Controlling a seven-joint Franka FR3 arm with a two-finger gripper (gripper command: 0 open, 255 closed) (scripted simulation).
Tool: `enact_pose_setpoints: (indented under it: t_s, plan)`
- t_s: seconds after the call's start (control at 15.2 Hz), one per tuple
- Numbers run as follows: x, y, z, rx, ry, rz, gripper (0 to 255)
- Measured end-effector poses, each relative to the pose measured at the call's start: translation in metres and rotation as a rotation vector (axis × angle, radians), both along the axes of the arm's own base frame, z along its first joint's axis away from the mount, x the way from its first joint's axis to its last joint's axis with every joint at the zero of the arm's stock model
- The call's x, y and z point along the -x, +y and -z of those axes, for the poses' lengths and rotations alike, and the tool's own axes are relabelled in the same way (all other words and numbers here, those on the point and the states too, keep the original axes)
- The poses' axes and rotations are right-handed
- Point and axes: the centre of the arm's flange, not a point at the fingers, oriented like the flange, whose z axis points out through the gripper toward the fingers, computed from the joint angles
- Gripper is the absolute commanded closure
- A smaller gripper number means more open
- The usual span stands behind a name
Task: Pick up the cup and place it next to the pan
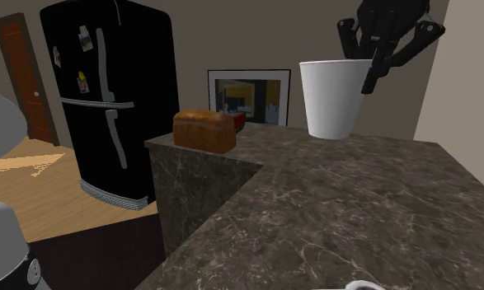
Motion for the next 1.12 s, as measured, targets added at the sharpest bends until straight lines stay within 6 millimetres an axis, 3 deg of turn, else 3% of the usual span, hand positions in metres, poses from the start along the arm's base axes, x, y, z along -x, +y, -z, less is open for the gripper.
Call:
enact_pose_setpoints:
  t_s: [0.2, 1.12]
  plan:
    - [0.002, -0.027, 0.002, 0.000, 0.000, 0.000, 255]
    - [0.003, -0.032, 0.074, 0.000, 0.000, -0.002, 255]
